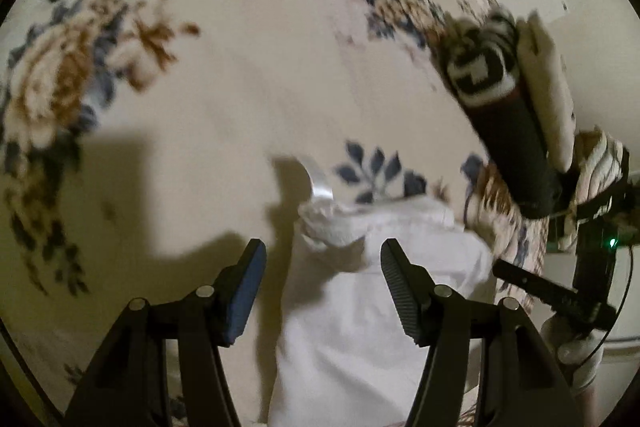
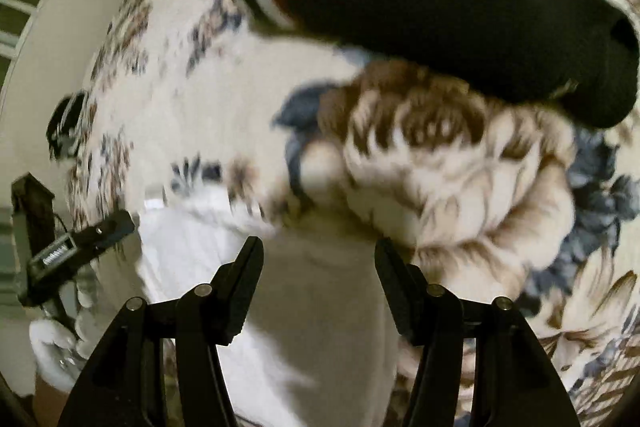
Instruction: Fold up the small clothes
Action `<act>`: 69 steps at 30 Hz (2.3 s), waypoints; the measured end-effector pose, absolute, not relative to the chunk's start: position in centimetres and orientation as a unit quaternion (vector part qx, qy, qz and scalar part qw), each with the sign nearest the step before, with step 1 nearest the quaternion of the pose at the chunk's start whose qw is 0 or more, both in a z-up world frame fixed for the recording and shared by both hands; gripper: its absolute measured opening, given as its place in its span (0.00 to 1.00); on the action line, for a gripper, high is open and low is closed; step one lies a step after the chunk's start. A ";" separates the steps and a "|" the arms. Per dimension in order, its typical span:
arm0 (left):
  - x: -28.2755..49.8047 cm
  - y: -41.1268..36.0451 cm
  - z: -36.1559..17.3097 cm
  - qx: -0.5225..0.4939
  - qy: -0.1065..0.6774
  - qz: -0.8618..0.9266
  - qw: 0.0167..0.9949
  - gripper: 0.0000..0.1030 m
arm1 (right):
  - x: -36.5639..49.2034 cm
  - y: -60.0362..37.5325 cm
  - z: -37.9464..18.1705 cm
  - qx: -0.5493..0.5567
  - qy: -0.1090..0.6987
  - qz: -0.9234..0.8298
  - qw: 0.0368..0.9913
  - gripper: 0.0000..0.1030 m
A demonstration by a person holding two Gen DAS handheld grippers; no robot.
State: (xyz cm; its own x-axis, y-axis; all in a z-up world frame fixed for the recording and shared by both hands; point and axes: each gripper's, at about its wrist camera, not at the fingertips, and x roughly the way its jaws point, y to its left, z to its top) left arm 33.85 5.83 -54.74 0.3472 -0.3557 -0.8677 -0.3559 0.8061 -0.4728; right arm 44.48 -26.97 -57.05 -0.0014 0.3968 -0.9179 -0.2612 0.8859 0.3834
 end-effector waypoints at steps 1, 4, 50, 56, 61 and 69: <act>34.3 5.0 -55.2 -0.309 0.570 -0.004 0.761 0.53 | 44.5 -27.1 -57.5 0.046 0.669 0.234 0.704 0.52; 35.6 3.8 -55.8 -0.287 0.561 -0.006 0.776 0.25 | 43.7 -28.0 -57.9 0.035 0.662 0.215 0.717 0.09; 29.0 -0.1 -49.5 -0.373 0.512 -0.068 0.771 0.10 | 34.4 -32.6 -58.9 0.299 0.673 0.261 0.624 0.16; 34.1 0.0 -40.9 -0.356 0.474 -0.112 0.797 0.10 | 37.4 -33.3 -49.7 0.306 0.619 0.277 0.668 0.16; 40.4 -1.8 -33.9 -0.331 0.437 -0.150 0.823 0.10 | 42.2 -34.4 -42.0 0.303 0.571 0.288 0.707 0.16; 50.4 -4.0 -23.4 -0.282 0.343 -0.185 0.877 0.10 | 52.0 -34.8 -27.3 0.265 0.455 0.323 0.786 0.15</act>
State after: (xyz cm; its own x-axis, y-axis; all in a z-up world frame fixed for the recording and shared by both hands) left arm 50.36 -3.96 -23.42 0.6965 -0.5184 -0.4961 0.1315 0.7719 -0.6220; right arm 51.97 -34.79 -27.28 0.3763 0.7496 -0.5444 -0.2670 0.6505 0.7111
